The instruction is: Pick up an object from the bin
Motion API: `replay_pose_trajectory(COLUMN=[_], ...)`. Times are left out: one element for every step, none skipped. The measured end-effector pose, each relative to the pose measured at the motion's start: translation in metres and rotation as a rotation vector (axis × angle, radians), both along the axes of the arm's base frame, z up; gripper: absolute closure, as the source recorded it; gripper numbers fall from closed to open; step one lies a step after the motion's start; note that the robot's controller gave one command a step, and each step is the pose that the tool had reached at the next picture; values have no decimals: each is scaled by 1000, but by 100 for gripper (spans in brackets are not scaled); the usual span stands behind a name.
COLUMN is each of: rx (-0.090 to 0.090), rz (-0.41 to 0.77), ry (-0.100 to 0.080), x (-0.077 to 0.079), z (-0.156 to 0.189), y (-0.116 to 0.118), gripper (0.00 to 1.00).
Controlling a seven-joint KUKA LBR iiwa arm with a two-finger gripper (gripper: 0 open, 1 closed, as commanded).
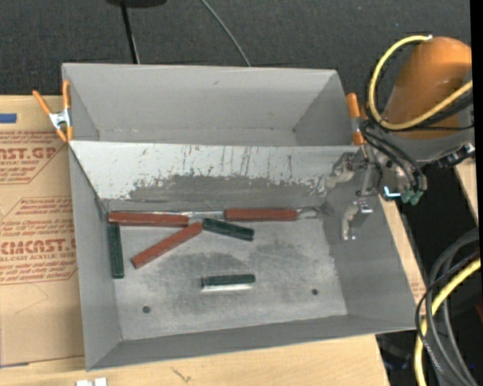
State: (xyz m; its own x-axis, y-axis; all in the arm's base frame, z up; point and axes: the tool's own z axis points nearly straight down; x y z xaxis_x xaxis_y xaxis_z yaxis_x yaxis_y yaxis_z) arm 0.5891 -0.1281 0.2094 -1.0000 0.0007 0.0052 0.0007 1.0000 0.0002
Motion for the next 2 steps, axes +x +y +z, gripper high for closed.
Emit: replay_pose_trajectory(rx=[-1,0], rz=[1,-47], ry=[-8,-11], x=[2,-1], z=[5,-80], y=[1,42], gripper=[0,0])
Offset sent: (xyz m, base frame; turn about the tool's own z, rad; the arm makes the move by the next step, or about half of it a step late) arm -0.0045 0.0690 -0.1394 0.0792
